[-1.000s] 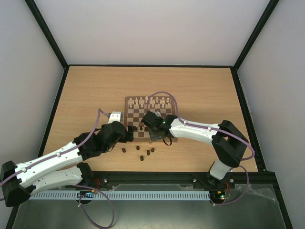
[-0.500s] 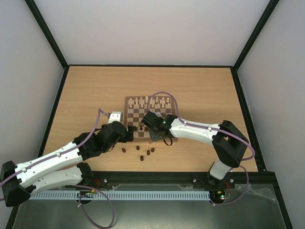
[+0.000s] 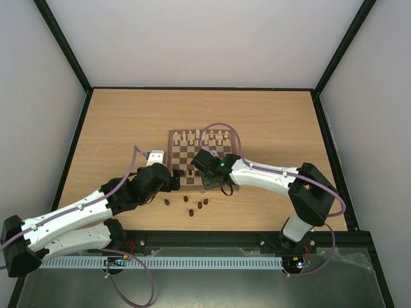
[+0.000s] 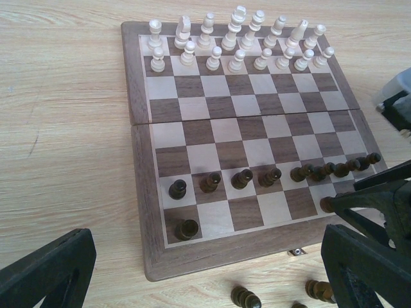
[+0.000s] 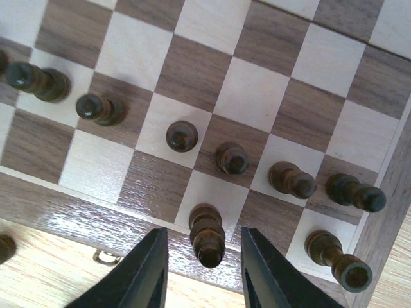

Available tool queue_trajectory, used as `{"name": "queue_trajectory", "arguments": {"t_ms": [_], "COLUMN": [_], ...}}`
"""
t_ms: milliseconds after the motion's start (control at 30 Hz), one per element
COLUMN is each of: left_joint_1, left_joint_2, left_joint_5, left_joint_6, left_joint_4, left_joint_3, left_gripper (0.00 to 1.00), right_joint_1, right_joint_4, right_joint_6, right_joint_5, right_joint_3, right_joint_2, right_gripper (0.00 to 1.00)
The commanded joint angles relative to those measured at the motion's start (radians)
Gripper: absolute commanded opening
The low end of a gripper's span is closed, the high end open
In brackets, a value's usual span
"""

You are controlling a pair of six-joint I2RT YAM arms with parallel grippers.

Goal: Set up the chess pieces on the board
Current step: Place the chess piece on the chessboard.

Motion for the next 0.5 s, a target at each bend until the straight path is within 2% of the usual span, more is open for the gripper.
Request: {"name": "queue_trajectory", "arguments": {"t_ms": [0, 267, 467], "left_joint_1": [0.003, 0.005, 0.007], "left_joint_2": [0.013, 0.030, 0.041], "left_joint_5": [-0.009, -0.014, -0.018], "left_joint_6": [0.013, 0.018, 0.025], "left_joint_4": [0.006, 0.011, 0.012], "left_joint_3": [-0.001, 0.008, 0.022], "left_gripper": [0.99, 0.99, 0.99], "right_joint_1": [-0.005, -0.004, -0.004], "right_joint_4": [-0.037, -0.067, -0.084], "right_joint_6": [-0.004, -0.007, -0.010], "right_joint_5": [0.006, 0.010, 0.033], "right_joint_3": [0.012, 0.016, 0.007], "right_joint_2": [-0.063, -0.187, -0.278], "right_gripper": [0.34, 0.53, 0.57]}}
